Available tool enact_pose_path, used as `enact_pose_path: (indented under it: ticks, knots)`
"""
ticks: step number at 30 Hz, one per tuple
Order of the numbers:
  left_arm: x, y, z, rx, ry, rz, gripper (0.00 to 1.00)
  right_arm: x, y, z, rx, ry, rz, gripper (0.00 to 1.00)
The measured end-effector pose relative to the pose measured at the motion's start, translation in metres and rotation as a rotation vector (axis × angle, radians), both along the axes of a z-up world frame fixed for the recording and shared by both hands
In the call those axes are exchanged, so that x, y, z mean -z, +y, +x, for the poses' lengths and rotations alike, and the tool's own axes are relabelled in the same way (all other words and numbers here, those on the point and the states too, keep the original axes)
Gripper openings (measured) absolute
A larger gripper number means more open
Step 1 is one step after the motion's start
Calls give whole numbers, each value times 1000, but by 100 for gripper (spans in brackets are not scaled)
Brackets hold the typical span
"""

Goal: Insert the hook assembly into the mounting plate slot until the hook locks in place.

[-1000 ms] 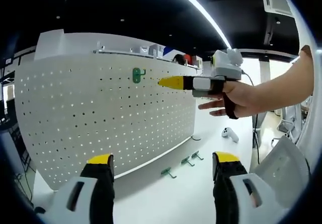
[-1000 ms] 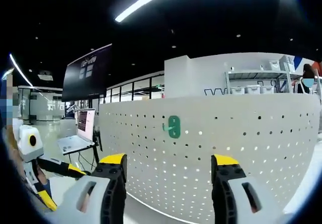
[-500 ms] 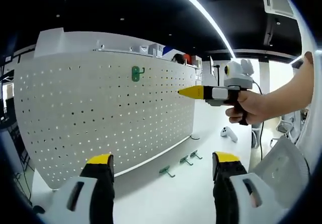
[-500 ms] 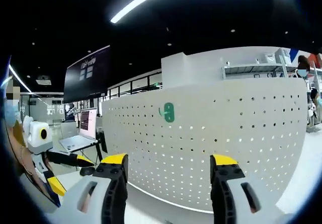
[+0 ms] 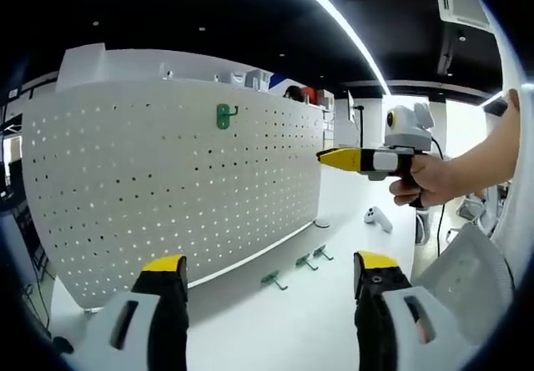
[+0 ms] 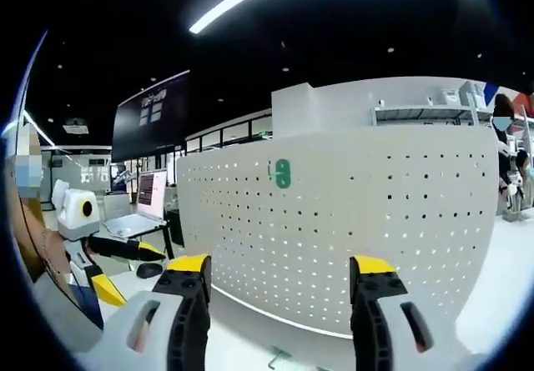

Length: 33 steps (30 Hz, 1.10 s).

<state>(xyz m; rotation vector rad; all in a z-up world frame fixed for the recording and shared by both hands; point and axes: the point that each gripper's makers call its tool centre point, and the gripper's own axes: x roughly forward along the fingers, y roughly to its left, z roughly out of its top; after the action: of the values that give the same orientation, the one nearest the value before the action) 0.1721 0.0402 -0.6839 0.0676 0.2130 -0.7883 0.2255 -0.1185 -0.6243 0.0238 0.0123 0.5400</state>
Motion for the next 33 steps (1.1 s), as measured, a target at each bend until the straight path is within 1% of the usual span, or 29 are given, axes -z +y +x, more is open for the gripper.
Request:
enact_pose_path:
  ticks: [5, 17, 27, 33]
  knots:
    - [2, -1, -1, 4, 6, 9, 84, 4, -8, -6, 9, 10, 6, 67]
    - [8, -4, -2, 19, 16, 26, 84, 25, -22, -29, 16, 49, -29, 68]
    - [11, -5, -3, 29, 21, 47, 84, 39, -29, -45, 21, 75, -36, 67]
    - [14, -4, -6, 31, 30, 48, 83, 49, -33, -54, 21, 95, -54, 67]
